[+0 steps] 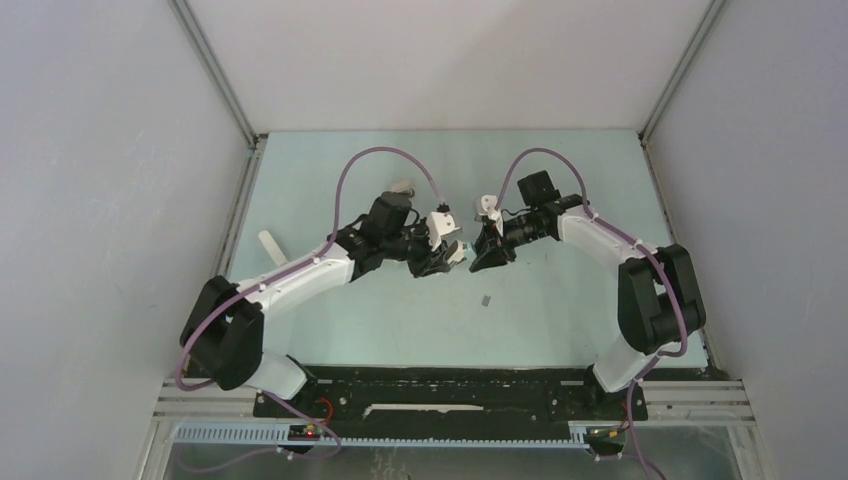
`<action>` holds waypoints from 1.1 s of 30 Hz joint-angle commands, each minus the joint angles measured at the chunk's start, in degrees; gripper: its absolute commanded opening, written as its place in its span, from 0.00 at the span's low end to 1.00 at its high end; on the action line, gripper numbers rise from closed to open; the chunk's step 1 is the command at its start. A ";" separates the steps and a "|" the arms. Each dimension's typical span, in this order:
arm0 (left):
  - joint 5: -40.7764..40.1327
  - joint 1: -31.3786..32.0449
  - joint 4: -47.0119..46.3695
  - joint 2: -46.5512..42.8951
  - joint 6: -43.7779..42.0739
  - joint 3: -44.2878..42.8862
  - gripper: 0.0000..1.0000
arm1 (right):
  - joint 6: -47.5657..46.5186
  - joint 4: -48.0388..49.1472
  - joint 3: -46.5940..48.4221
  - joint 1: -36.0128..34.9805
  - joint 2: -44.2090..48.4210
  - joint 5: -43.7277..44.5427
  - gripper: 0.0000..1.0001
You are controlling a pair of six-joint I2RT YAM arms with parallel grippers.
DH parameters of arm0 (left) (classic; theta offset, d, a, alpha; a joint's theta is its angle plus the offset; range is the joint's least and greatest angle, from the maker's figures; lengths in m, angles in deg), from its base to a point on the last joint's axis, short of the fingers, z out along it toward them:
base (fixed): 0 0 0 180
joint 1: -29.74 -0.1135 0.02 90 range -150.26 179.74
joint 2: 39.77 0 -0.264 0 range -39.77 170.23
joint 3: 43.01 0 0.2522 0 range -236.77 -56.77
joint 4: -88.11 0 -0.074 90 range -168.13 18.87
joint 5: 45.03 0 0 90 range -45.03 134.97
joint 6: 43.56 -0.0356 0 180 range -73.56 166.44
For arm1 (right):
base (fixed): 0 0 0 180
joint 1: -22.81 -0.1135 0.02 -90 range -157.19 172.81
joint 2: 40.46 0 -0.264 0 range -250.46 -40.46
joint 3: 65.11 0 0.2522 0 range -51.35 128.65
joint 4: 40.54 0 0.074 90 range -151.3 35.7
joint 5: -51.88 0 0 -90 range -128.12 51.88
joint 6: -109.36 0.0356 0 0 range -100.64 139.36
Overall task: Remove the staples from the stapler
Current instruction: Unload the staple at the center of the board.
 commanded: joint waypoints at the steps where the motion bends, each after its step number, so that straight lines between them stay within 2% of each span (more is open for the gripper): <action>1: -2.67 0.01 -3.26 -2.70 -2.29 2.01 0.00 | -2.98 -2.23 1.44 1.95 1.28 3.35 0.00; 8: -11.61 -0.03 0.31 -0.62 -5.03 0.83 0.00 | -6.42 -2.14 1.38 4.16 5.17 16.49 0.00; 15: -15.59 0.02 4.70 2.62 -5.12 -3.21 0.00 | -5.31 -0.02 1.36 3.57 5.67 23.86 0.00; 24: -15.32 1.27 6.82 6.23 -3.84 -7.18 0.00 | -2.23 -0.45 1.45 2.50 3.88 18.46 0.00; 29: -11.25 1.25 1.00 4.46 1.76 -5.00 0.00 | -0.48 -2.95 1.43 3.70 4.63 8.89 0.00; 30: -9.94 1.29 -0.99 4.09 3.72 -4.16 0.04 | -0.08 -3.65 1.42 3.95 4.89 6.46 0.00; 33: -5.38 1.29 -8.95 2.88 9.53 -1.07 0.27 | 0.68 -6.01 1.46 4.32 5.68 -0.18 0.00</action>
